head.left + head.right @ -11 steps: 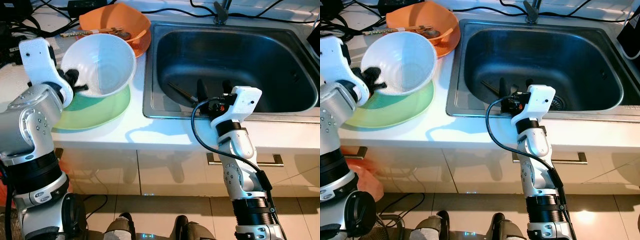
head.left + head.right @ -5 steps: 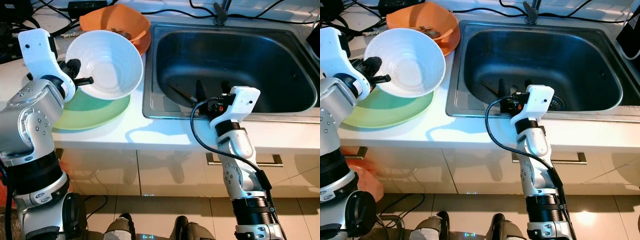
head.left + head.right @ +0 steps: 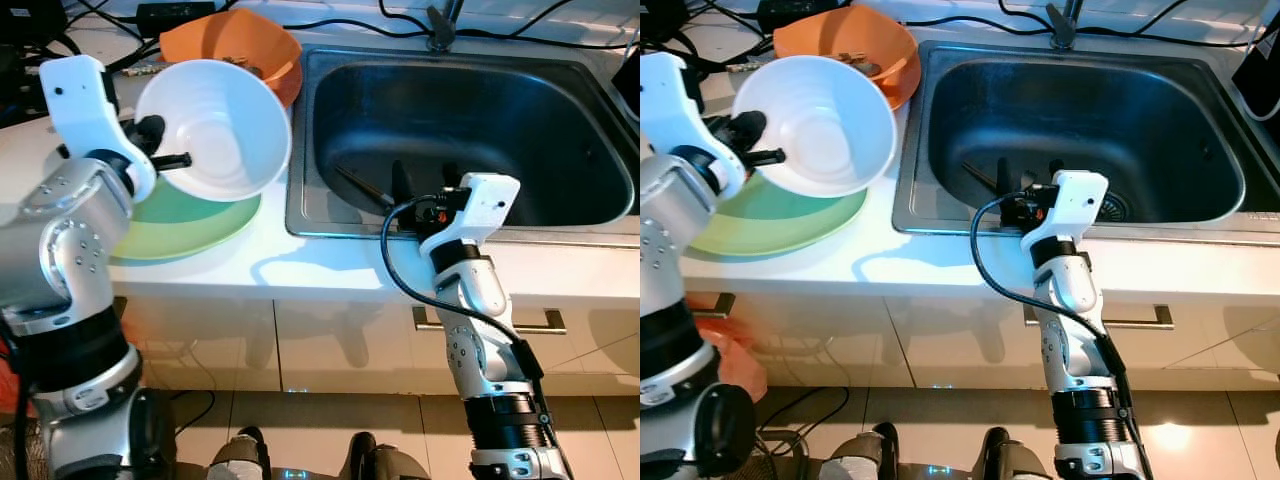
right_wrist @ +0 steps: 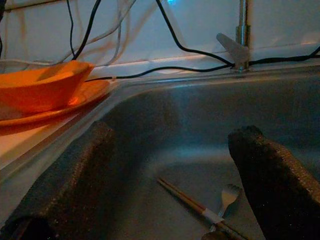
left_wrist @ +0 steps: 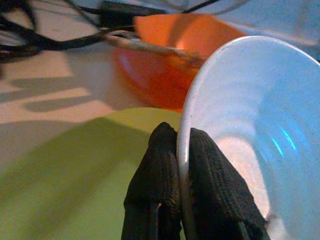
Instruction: Kitchen organization
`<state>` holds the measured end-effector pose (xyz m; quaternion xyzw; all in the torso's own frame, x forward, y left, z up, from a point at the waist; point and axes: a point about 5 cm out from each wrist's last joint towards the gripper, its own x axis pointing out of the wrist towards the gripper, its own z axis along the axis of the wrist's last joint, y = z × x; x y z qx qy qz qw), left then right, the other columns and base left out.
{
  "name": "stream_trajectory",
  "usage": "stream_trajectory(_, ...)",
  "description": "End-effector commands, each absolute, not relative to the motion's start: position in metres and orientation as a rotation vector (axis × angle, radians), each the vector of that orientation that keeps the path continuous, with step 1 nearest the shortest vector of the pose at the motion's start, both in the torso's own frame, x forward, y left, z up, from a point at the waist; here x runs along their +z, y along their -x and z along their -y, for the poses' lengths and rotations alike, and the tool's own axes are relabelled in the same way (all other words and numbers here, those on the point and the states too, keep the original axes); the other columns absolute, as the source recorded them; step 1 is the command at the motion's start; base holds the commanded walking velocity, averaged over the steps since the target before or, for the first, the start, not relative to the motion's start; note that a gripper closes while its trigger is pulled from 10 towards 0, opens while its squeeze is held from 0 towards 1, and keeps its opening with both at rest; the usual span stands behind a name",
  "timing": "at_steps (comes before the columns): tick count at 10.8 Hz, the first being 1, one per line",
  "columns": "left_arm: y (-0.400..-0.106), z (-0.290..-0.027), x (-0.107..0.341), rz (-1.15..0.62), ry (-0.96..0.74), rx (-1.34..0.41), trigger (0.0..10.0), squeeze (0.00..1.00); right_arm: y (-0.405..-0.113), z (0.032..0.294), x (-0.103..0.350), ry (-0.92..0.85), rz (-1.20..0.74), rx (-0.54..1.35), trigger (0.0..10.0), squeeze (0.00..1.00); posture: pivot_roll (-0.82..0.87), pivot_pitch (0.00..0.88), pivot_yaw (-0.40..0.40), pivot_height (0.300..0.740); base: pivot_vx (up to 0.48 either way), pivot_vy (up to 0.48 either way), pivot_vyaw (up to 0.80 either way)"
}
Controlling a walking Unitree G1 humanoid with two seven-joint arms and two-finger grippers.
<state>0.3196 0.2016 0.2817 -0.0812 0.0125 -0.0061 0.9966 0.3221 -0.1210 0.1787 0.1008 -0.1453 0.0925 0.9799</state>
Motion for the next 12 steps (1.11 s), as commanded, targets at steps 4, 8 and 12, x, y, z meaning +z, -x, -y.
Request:
stream_trajectory(4,-0.312,-0.174,0.300,0.147,0.185,-0.203,3.2,0.00,-0.324,0.120,0.161,-0.202,0.205,0.186,10.0,0.00,0.21,0.189,-0.027,0.740,0.000,0.000,0.00)
stream_trajectory(8,-0.312,-0.167,0.321,0.406,0.190,-0.180,10.0,0.00,-0.327,0.128,0.166,-0.232,0.225,0.145,10.0,0.00,0.20,0.183,-0.028,0.740,0.000,0.000,0.00)
stream_trajectory(12,-0.310,-0.110,0.296,0.445,0.189,-0.298,10.0,0.00,-0.339,0.145,0.198,-0.443,0.294,0.112,10.0,0.00,0.18,0.168,-0.029,0.740,0.000,0.000,0.00)
